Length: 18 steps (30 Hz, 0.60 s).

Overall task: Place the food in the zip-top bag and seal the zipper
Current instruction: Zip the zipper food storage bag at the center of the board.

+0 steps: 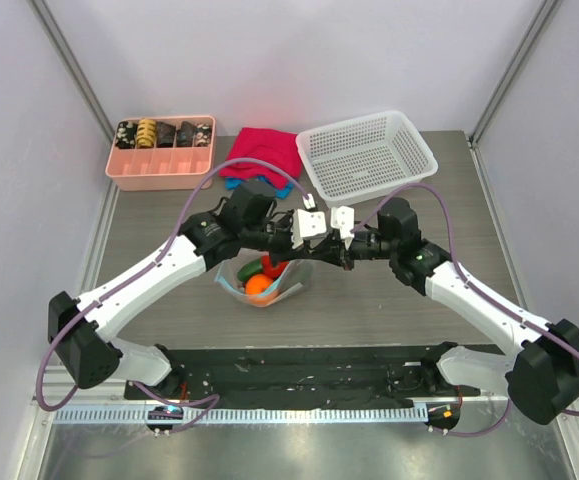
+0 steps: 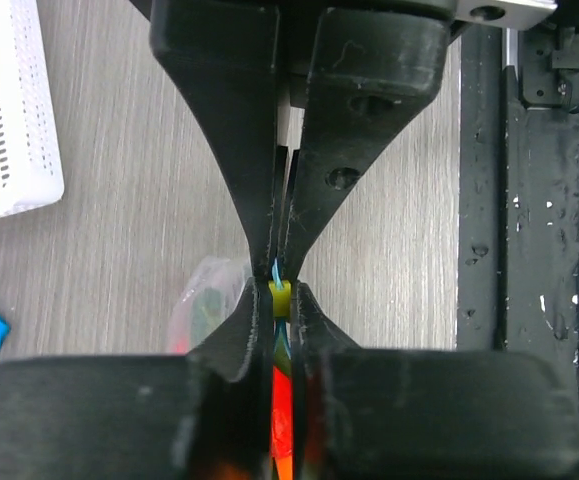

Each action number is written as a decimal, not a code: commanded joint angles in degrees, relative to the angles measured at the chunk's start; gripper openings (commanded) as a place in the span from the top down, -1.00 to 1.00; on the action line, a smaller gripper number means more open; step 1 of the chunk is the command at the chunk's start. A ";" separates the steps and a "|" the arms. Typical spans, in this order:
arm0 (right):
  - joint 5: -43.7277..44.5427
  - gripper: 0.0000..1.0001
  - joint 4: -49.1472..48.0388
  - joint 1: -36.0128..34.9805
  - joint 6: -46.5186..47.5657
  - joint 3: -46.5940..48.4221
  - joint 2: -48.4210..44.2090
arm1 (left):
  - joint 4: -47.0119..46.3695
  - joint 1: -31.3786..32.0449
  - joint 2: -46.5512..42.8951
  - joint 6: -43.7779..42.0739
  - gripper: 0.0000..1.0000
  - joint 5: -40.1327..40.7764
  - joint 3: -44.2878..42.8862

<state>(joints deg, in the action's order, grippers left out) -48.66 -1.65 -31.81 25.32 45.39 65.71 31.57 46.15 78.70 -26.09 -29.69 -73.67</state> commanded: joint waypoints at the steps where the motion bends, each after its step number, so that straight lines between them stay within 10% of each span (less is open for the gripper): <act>1: -0.03 0.98 -3.36 -0.53 0.61 1.20 -3.22 | 0.77 -0.45 -0.64 -2.12 1.00 -0.37 0.54; 18: 5.77 0.98 -1.16 5.62 -3.09 -2.05 -7.97 | 19.66 -10.37 -7.68 -9.15 0.99 2.27 2.39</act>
<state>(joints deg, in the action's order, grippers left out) -45.93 -1.50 -28.75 22.33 43.44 60.53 41.28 38.92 73.49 -32.73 -31.86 -72.16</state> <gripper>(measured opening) 0.020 0.042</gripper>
